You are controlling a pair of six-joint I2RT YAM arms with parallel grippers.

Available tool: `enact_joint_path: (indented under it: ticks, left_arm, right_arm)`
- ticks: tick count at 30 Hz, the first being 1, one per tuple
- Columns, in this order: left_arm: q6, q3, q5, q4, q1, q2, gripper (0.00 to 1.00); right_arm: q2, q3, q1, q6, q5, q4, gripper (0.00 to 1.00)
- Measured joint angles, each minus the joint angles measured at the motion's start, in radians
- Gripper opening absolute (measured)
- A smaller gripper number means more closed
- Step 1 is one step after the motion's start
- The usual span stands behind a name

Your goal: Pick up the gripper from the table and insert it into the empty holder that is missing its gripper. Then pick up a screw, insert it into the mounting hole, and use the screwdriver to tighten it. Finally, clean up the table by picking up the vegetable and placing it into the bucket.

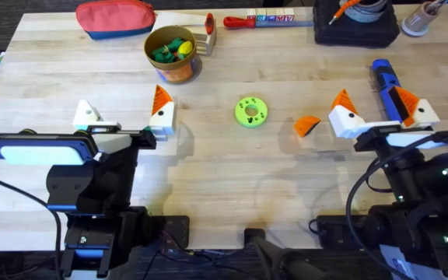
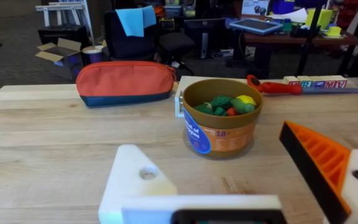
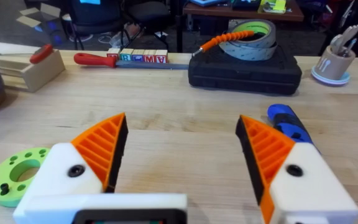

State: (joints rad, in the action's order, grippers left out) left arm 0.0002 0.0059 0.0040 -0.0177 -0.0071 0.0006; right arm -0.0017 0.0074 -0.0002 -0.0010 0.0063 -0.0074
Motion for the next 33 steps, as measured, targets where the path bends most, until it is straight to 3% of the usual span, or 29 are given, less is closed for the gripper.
enact_joint_path:
  ticks: [12,15,18,22,26,27,29,30,32,33]
  left_arm:
    - [-0.002,0.001,-0.003,-0.006,0.000,0.000,0.987]
    - [-0.030,0.032,-0.042,-0.099,0.000,0.001,0.987]
    - [-0.065,0.148,-0.104,-0.256,0.000,0.041,0.987]
    - [-0.087,0.389,-0.173,-0.456,0.000,0.201,0.987]
    - [-0.105,0.608,-0.190,-0.647,0.000,0.439,0.987]
    - [-0.115,0.731,-0.165,-0.733,0.000,0.626,0.987]
    - [-0.121,0.784,-0.144,-0.758,0.000,0.724,0.987]
    - [-0.129,0.814,-0.095,-0.788,0.000,0.831,0.986]
    - [-0.146,0.814,-0.058,-0.813,0.000,0.884,0.986]
    - [-0.264,0.814,-0.016,-0.839,0.000,0.959,0.986]
  right_arm:
    - [0.000,0.001,0.000,0.000,0.000,-0.004,0.991]
    - [0.000,0.002,0.000,0.001,0.000,-0.007,0.991]
    - [0.003,0.034,0.000,0.001,-0.002,-0.068,0.991]
    - [0.057,0.125,0.000,0.001,-0.007,-0.161,0.991]
    - [0.154,0.246,0.000,0.002,-0.009,-0.227,0.991]
    - [0.245,0.347,0.000,0.002,-0.016,-0.288,0.991]
    - [0.303,0.414,0.000,0.002,-0.021,-0.351,0.991]
    - [0.382,0.504,0.000,0.002,-0.023,-0.435,0.991]
    - [0.427,0.550,0.000,0.002,-0.025,-0.461,0.991]
    - [0.464,0.587,0.000,0.002,-0.027,-0.464,0.991]
